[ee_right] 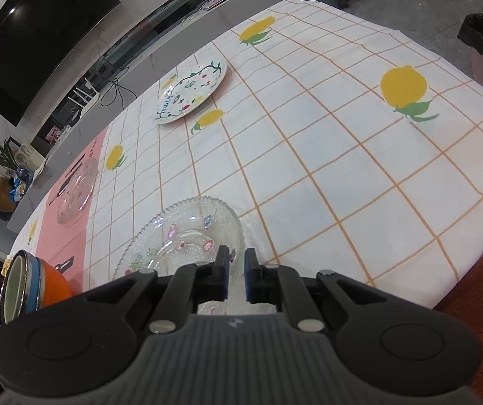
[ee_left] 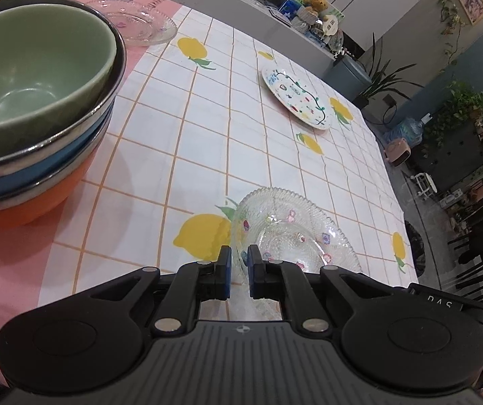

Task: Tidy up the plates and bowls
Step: 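Lift the glass plate and lower it beside the bowl stack, then open both grippers to release the glass plate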

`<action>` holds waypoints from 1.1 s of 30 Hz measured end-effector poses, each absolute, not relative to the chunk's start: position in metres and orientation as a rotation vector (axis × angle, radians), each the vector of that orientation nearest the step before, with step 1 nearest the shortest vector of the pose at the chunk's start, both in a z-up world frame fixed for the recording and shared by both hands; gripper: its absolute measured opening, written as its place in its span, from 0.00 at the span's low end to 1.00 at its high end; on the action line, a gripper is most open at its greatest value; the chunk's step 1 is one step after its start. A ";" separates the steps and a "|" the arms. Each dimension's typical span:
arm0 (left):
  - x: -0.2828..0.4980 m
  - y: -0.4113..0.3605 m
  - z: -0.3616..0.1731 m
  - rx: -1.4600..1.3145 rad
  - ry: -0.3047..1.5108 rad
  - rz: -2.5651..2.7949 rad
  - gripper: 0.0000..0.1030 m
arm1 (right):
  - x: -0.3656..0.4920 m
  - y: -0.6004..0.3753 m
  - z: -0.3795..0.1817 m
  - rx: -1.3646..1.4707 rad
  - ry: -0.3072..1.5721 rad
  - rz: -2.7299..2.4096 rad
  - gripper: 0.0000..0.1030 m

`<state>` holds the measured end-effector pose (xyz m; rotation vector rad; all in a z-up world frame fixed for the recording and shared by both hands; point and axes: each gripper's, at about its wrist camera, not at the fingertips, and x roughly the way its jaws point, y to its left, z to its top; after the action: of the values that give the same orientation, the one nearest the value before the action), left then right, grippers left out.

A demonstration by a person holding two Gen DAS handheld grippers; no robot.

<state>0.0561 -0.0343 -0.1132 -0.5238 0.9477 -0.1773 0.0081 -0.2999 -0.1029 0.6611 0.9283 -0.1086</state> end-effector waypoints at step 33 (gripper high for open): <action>0.054 -0.046 -0.087 -0.365 0.930 -0.142 0.11 | 0.014 -0.290 -0.081 0.502 0.902 -0.175 0.35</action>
<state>0.0543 -0.0461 -0.0872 -0.3645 0.9301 -0.1423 0.0141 -0.2900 -0.0814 0.5025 0.9019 -0.1750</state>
